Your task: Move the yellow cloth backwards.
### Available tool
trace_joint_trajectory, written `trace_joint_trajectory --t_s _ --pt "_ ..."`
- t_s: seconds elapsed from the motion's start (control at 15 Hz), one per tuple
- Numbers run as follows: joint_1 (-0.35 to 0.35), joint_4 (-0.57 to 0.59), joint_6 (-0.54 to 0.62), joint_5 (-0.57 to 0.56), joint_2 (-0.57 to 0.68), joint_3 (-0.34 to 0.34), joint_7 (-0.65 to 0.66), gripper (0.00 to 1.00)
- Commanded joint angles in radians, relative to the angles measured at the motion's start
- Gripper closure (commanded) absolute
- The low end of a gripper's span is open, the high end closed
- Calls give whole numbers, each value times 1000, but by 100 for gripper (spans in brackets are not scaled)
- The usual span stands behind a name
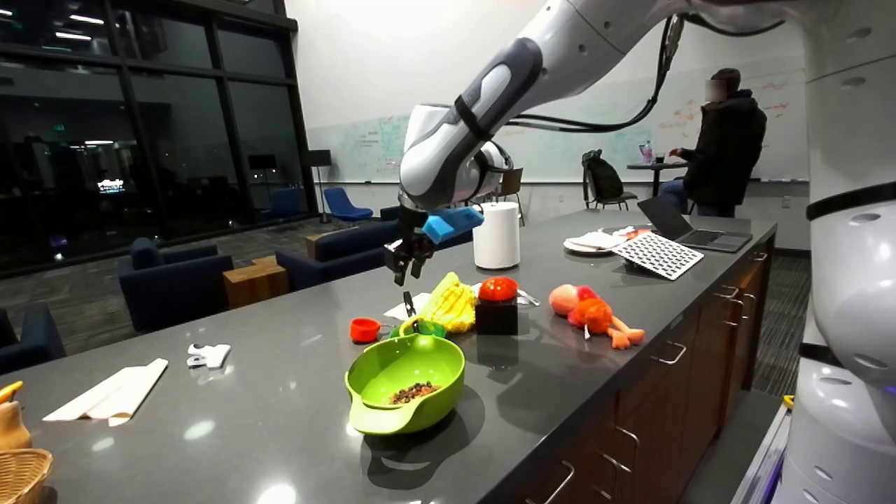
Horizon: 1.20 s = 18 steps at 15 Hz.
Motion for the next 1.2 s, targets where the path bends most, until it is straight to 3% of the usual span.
trace_joint_trajectory --t_s 0.0,0.13,0.27,0.53,1.13 --pt "-13 -25 -30 38 -31 23 -23 20" --pt "-5 -93 -10 43 -67 30 2 6" --pt "2 -153 -34 58 -98 40 40 0" --pt "13 -285 -123 181 -200 74 43 0" --pt "37 -433 -432 139 -499 132 297 0"
